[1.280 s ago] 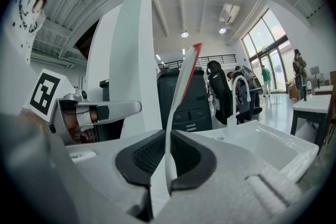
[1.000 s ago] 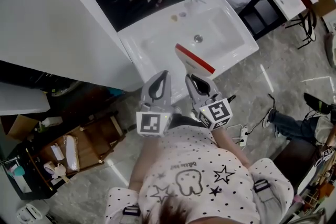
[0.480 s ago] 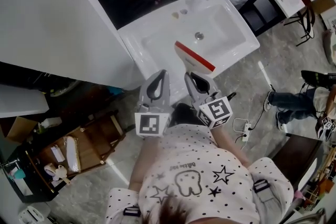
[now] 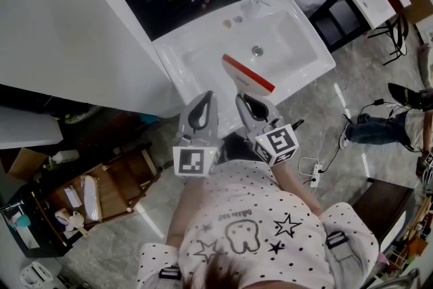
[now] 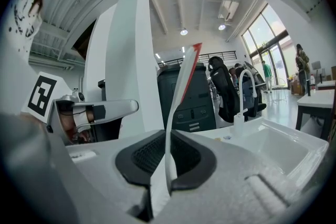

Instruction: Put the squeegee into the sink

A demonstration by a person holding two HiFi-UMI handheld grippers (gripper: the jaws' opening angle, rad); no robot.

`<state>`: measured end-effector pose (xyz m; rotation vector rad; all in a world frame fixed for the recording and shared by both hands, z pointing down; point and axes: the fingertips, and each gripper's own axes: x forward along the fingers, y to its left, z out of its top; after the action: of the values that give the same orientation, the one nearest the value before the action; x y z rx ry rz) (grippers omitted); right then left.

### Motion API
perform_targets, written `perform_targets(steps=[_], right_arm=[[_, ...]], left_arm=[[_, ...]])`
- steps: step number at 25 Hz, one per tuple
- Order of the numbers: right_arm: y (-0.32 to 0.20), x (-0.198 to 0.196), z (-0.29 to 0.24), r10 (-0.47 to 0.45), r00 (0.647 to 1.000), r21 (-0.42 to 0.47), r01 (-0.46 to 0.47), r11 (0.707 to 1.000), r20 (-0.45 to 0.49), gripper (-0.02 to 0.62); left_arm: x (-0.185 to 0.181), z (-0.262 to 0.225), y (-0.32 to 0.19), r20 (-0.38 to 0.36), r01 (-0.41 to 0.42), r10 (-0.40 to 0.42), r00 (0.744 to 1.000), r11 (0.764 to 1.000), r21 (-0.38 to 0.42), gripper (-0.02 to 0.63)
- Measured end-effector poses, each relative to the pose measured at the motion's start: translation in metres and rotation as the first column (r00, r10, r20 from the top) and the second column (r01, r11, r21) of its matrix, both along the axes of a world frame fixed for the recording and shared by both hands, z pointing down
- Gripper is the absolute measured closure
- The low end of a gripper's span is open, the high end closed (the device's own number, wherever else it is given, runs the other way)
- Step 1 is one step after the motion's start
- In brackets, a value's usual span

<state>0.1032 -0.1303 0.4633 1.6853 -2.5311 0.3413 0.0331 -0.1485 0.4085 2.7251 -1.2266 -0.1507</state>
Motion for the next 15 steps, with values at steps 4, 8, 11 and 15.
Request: perform_targets(steps=[4, 8, 11, 15], right_arm=[[-0.007, 0.007, -0.001, -0.004, 1.0, -0.004, 0.004, 1.0, 0.009, 0.568], [-0.011, 0.013, 0.0, -0.014, 1.0, -0.015, 0.014, 1.0, 0.017, 0.568], [-0.015, 0.014, 0.003, -0.026, 0.999, -0.027, 0.026, 0.999, 0.024, 0.568], [-0.023, 0.01, 0.006, -0.045, 0.998, -0.038, 0.046, 0.998, 0.034, 0.569]], left_arm=[[0.005, -0.002, -0.009, -0.001, 0.014, -0.014, 1.0, 1.0, 0.0, 0.614], [0.008, -0.001, -0.015, -0.006, 0.03, -0.03, 1.0, 0.999, -0.011, 0.613], [0.009, -0.001, -0.018, -0.004, 0.04, -0.04, 0.999, 0.999, -0.017, 0.613], [0.007, 0.001, -0.021, -0.002, 0.05, -0.05, 0.999, 0.998, -0.029, 0.613]])
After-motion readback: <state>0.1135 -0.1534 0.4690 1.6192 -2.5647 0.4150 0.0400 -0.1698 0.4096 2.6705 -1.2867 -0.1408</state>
